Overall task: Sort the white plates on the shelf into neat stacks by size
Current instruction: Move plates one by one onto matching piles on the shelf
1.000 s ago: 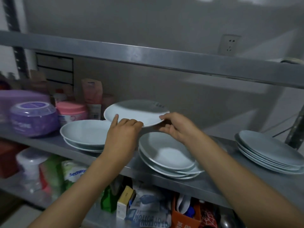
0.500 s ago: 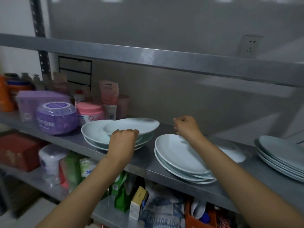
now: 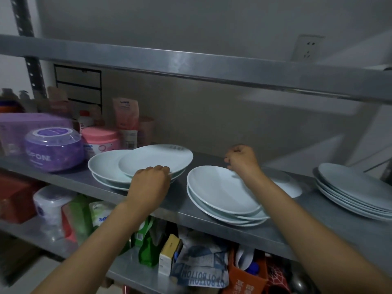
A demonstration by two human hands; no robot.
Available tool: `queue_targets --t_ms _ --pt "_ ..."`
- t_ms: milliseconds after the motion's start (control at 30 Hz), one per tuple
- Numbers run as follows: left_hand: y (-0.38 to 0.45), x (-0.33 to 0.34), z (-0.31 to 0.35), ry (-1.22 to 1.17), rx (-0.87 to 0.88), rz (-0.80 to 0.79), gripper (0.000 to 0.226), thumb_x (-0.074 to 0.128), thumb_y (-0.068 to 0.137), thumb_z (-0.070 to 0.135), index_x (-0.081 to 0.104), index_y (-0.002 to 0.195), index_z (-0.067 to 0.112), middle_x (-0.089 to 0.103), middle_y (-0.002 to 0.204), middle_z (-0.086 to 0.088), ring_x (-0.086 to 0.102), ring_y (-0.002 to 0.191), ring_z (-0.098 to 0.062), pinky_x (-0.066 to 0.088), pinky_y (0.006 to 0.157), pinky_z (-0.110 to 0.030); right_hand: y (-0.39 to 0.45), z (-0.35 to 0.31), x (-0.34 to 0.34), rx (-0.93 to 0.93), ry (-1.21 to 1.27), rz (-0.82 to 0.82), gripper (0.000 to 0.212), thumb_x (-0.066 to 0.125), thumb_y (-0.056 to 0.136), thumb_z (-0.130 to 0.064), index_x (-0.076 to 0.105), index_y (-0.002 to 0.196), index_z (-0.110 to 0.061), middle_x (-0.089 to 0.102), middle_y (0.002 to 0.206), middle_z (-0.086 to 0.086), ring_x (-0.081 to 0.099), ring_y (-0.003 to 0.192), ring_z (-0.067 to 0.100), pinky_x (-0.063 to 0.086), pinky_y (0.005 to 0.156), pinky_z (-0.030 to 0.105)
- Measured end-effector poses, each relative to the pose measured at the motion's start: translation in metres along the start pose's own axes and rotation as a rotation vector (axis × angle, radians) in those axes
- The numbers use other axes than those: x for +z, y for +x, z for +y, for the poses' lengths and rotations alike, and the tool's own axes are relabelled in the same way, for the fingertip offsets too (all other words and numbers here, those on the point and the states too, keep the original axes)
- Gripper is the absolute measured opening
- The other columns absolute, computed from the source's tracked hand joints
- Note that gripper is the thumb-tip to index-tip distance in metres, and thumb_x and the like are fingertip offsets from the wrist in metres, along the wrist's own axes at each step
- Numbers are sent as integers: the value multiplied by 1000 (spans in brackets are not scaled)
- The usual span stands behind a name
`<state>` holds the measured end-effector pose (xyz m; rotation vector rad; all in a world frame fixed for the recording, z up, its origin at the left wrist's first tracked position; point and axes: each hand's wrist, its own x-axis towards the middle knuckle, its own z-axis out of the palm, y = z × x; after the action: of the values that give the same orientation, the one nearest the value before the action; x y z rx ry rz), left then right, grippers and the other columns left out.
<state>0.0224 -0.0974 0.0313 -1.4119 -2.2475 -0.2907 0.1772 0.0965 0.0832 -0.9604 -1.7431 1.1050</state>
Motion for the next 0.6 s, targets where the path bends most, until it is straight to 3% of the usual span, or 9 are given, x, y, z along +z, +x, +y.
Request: queue_targets --t_ms 100,167,233,300,333,433,500,600 --pt "4 -3 6 -109 -75 55 24 48 94 30 50 74 17 51 69 1 51 62 -23 42 65 -34 -1 0 -14 4 45 22 17 48 87 -8 57 74 -11 58 76 11 54 73 22 45 65 38" --pt "10 -16 18 -111 -167 -25 32 35 98 40 52 83 18 56 80 1 57 80 -25 41 86 -44 -3 0 -29 -13 46 42 16 46 87 -4 58 77 -6 58 75 19 52 73 22 43 63 37" --pt "17 -30 33 -73 -199 -43 39 30 98 45 56 92 17 61 91 -2 58 94 -26 35 97 -51 -2 4 -45 -53 12 73 19 45 84 0 61 78 -6 59 76 27 54 71 22 43 59 34" --pt "24 -40 48 -129 -176 16 40 31 99 45 58 97 16 65 98 -6 59 98 -29 36 97 -50 1 13 -63 -98 -32 131 28 44 80 1 64 75 -19 67 79 13 63 73 27 50 62 35" --pt "27 -44 57 -191 -141 61 37 34 98 43 58 94 15 66 97 -8 59 96 -30 39 93 -48 3 17 -72 -117 -60 162 32 45 78 2 64 73 -23 70 82 7 67 79 28 54 71 38" --pt "31 -50 85 -355 17 147 29 40 97 36 48 78 16 65 88 -11 58 87 -34 41 78 -42 12 36 -99 -171 -156 187 40 47 76 8 63 71 -28 71 85 5 69 89 28 55 88 44" --pt "30 -54 105 -438 84 128 31 41 97 37 57 87 13 66 93 -7 59 92 -31 43 78 -39 14 46 -116 -200 -228 208 40 45 74 12 66 74 -22 70 85 9 68 90 32 53 90 47" --pt "30 -58 133 -502 173 100 35 42 97 40 64 106 15 67 108 -3 58 103 -26 43 89 -37 10 59 -136 -164 -281 198 48 37 70 22 71 92 -3 70 94 15 66 93 29 52 93 40"
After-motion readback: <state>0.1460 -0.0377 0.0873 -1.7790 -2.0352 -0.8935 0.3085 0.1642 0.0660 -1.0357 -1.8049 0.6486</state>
